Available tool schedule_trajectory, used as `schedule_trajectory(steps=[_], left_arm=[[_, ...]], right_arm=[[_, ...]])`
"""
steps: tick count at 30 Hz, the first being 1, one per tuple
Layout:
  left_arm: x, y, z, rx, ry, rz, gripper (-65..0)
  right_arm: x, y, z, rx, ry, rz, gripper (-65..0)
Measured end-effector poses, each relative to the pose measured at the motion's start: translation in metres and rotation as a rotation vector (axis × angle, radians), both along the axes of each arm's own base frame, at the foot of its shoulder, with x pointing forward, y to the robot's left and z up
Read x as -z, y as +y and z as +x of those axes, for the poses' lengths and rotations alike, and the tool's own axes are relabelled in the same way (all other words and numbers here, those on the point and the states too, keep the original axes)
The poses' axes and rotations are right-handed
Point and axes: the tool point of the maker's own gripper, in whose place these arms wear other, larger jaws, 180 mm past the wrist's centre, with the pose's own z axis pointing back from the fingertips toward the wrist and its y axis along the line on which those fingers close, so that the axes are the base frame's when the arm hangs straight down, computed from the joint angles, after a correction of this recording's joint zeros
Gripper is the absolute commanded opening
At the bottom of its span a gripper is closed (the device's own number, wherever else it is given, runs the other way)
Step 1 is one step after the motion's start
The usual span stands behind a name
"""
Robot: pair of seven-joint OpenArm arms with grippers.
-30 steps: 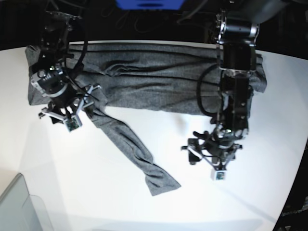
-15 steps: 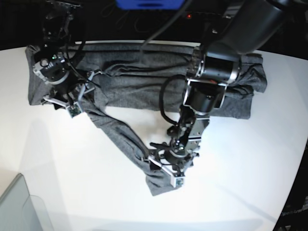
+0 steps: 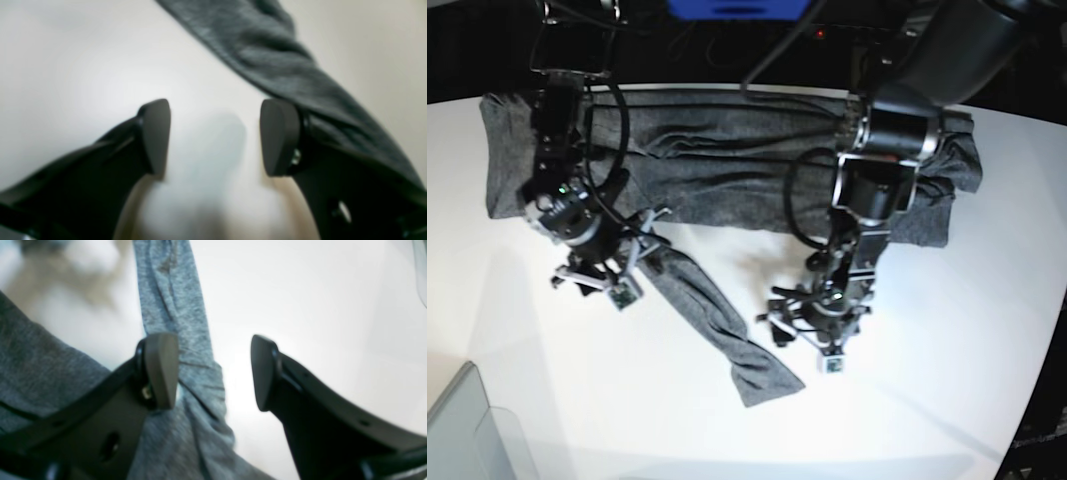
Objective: Layout the t-shirt on the table in an organized manner, then fold the t-shirt properly
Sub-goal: 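Release the folded edge and move both grippers toward the trailing sleeve, then grasp the trailing sleeve cuff with the right gripper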
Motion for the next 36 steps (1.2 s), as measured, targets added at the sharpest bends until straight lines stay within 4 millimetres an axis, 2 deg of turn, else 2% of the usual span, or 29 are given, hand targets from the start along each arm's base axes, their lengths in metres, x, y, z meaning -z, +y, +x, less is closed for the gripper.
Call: schedule_trajectory(steps=[2, 5, 9, 12, 14, 18, 24, 27, 30, 33, 36], left_arm=[[-0.004, 0.043, -0.007, -0.066, 0.003, 0.02, -23.8], [-0.006, 0.083, -0.032, -0.094, 0.029, 0.013, -23.8], [-0.025, 0.118, -0.05, -0.114, -0.002, -0.014, -23.8], [-0.034, 0.138, -0.062, -0.131, -0.03, -0.036, -23.8], [-0.024, 0.144, -0.077, -0.138, 0.0, -0.046, -23.8], [-0.005, 0.147, -0.1, -0.142, 0.056, -0.061, -23.8], [-0.009, 0.145, -0.096, -0.143, 0.043, -0.072, -23.8], [-0.007, 0.145, -0.097, -0.144, 0.047, -0.072, -23.8], [-0.009, 0.145, -0.096, -0.144, 0.044, -0.072, -23.8], [-0.01, 0.145, -0.095, -0.143, 0.042, -0.072, -23.8], [-0.01, 0.145, -0.095, -0.143, 0.041, -0.072, -23.8]], right_arm=[[0.014, 0.017, 0.002, -0.045, 0.05, 0.001, -33.9], [0.017, 0.034, 0.011, -0.087, 0.06, 0.02, -34.0], [0.017, 0.045, 0.024, -0.111, 0.018, 0.079, -34.0], [0.033, 0.052, 0.022, -0.123, 0.03, 0.134, -34.0], [0.043, 0.055, 0.02, -0.128, 0.048, 0.152, -34.0], [0.04, 0.061, 0.026, -0.134, 0.014, 0.199, -34.1], [0.047, 0.062, 0.025, -0.133, 0.025, 0.218, -34.4], [0.057, 0.062, 0.021, -0.129, 0.056, 0.221, -37.3], [0.057, 0.06, 0.022, -0.129, 0.044, 0.233, -39.6], [0.064, 0.054, 0.022, -0.12, 0.067, 0.223, -39.8], [0.068, 0.056, 0.022, -0.119, 0.077, 0.237, -40.0]])
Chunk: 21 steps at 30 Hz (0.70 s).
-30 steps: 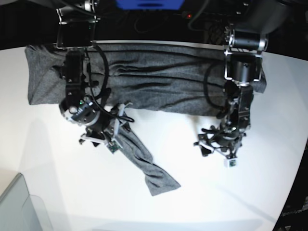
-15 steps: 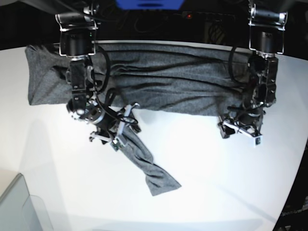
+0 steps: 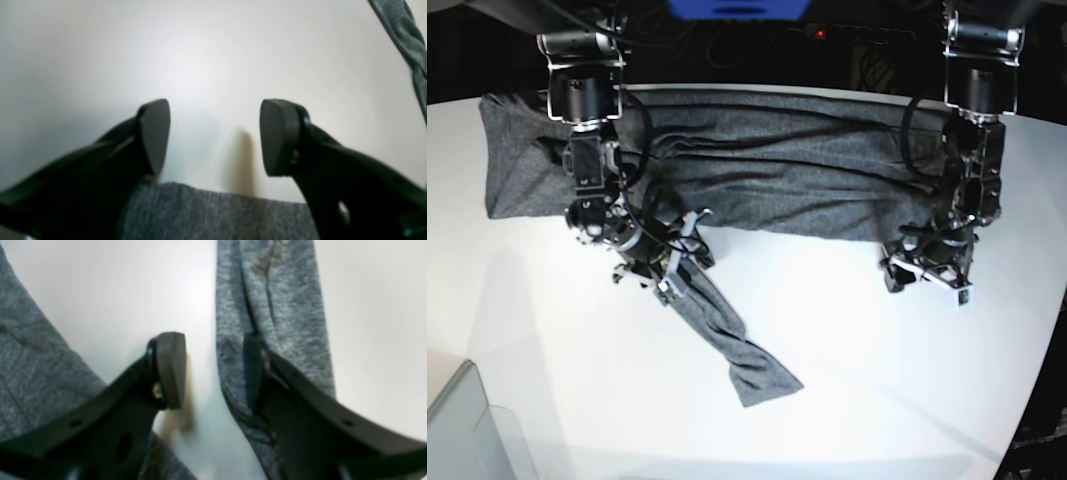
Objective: Layout the t-shirt on the table in an organized manner, then fold the t-shirt properly
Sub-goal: 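Grasp the trailing sleeve cuff with the right gripper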
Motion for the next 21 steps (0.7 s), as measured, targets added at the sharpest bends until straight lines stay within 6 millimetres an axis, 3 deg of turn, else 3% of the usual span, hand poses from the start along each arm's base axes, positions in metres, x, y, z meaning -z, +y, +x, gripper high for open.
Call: schedule_trajectory(steps=[5, 11, 17, 21], left_arm=[[0.0, 0.0, 0.0, 0.0, 0.0, 0.0, -23.8], [0.001, 0.0, -0.001, 0.0, 0.003, 0.0, -23.8], [0.001, 0.0, -0.001, 0.001, 0.002, 0.0, -23.8], [0.001, -0.002, -0.003, 0.005, -0.001, -0.001, -23.8]], right_arm=[[0.001, -0.003, 0.002, 0.002, 0.0, 0.002, -43.4], [0.0, -0.003, 0.003, 0.0, 0.001, -0.002, -65.0], [-0.006, -0.006, 0.01, -0.001, -0.011, -0.021, -65.0], [-0.035, -0.007, 0.025, -0.001, -0.097, -0.033, -65.0]])
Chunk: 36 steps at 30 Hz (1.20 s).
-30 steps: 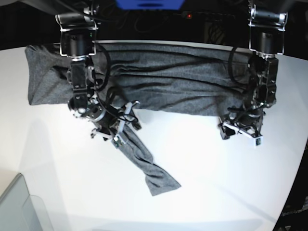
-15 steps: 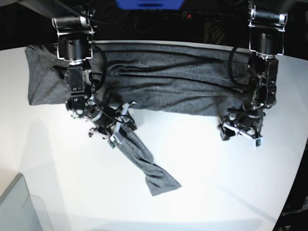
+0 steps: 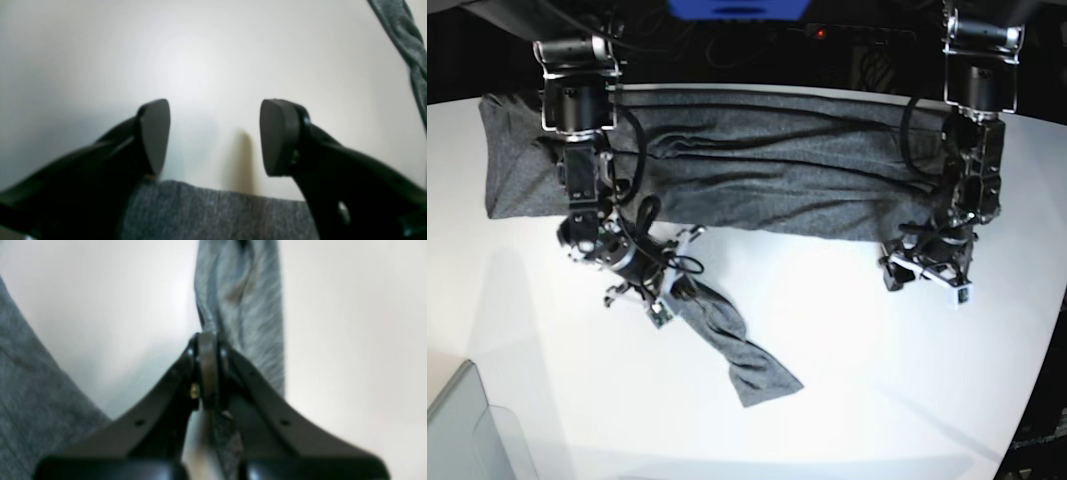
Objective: Layout the t-shirt on the table in an organized manner, then fold the t-shirt properly
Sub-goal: 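Grasp the trailing sleeve cuff with the right gripper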
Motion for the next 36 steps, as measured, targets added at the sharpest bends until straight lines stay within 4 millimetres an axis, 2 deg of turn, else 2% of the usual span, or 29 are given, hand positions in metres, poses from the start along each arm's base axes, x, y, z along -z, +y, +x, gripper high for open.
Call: schedule_trajectory(steps=[3, 6, 13, 19, 23, 30, 33, 36], left_arm=[[0.003, 0.0, -0.003, 0.001, 0.01, 0.0, -23.8], [0.003, 0.0, -0.003, 0.001, 0.009, 0.0, -23.8], [0.004, -0.001, -0.007, 0.002, 0.009, -0.001, -23.8], [0.004, -0.002, -0.007, 0.004, 0.01, -0.003, -23.8], [0.002, -0.002, -0.005, 0.004, 0.005, -0.004, -23.8], [0.0, -0.002, -0.003, 0.004, 0.001, -0.003, -23.8], [0.0, -0.002, -0.003, 0.005, 0.001, -0.003, -23.8], [0.0, -0.002, -0.003, 0.004, 0.0, -0.003, -23.8]], right_arm=[[-0.025, -0.001, 0.021, 0.004, -0.061, 0.002, -65.0], [-0.04, -0.015, 0.039, 0.057, -0.093, 0.037, -65.0], [-0.026, -0.056, 0.065, 0.162, -0.012, 0.064, -65.0], [-0.013, -0.061, 0.066, 0.164, 0.038, 0.062, -65.0], [-0.02, -0.065, 0.071, 0.181, -0.005, 0.082, -65.0], [-0.019, -0.123, 0.081, 0.458, -0.031, 0.072, -48.0], [-0.019, -0.123, 0.08, 0.478, -0.027, 0.097, -41.9], [-0.017, -0.116, 0.079, 0.465, -0.025, 0.104, -39.0]])
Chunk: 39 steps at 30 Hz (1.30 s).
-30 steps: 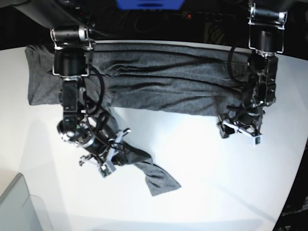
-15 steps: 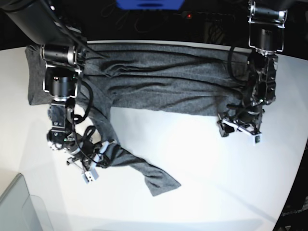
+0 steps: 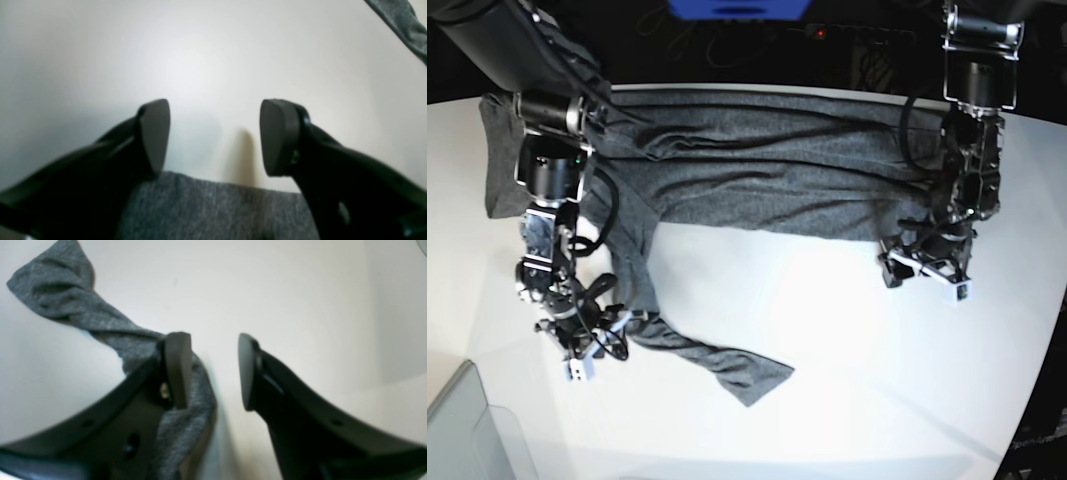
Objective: Layout the t-shirt on the table in an organized manner, then fold the t-shirt properly
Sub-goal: 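Grasp the trailing sleeve cuff with the right gripper, then lift the sleeve with the right gripper and lay it across the folded shirt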
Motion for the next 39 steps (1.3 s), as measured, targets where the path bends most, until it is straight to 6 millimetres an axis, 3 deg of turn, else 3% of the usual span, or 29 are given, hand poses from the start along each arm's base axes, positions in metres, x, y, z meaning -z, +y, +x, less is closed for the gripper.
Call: schedule_trajectory(steps=[5, 9, 12, 15, 36, 39], left_arm=[[0.0, 0.0, 0.0, 0.001, 0.001, 0.003, -23.8], [0.0, 0.0, 0.0, 0.001, 0.001, 0.003, -23.8], [0.0, 0.001, 0.0, 0.001, 0.001, 0.004, -23.8], [0.001, 0.0, 0.0, 0.0, 0.003, 0.002, -23.8], [0.002, 0.001, -0.001, -0.001, 0.006, 0.002, -23.8], [0.002, 0.001, -0.001, -0.001, 0.006, 0.003, -23.8]], right_arm=[[0.02, 0.025, -0.014, -0.086, 0.048, -0.043, -34.0], [0.017, 0.058, -0.012, -0.173, 0.034, -0.06, -32.5], [0.016, 0.064, -0.011, -0.202, 0.028, -0.078, -32.7], [0.028, 0.074, -0.022, -0.242, 0.054, -0.098, -32.8], [0.049, 0.07, -0.041, -0.235, 0.097, -0.092, -33.1], [0.054, 0.071, -0.044, -0.233, 0.103, -0.082, -37.1]])
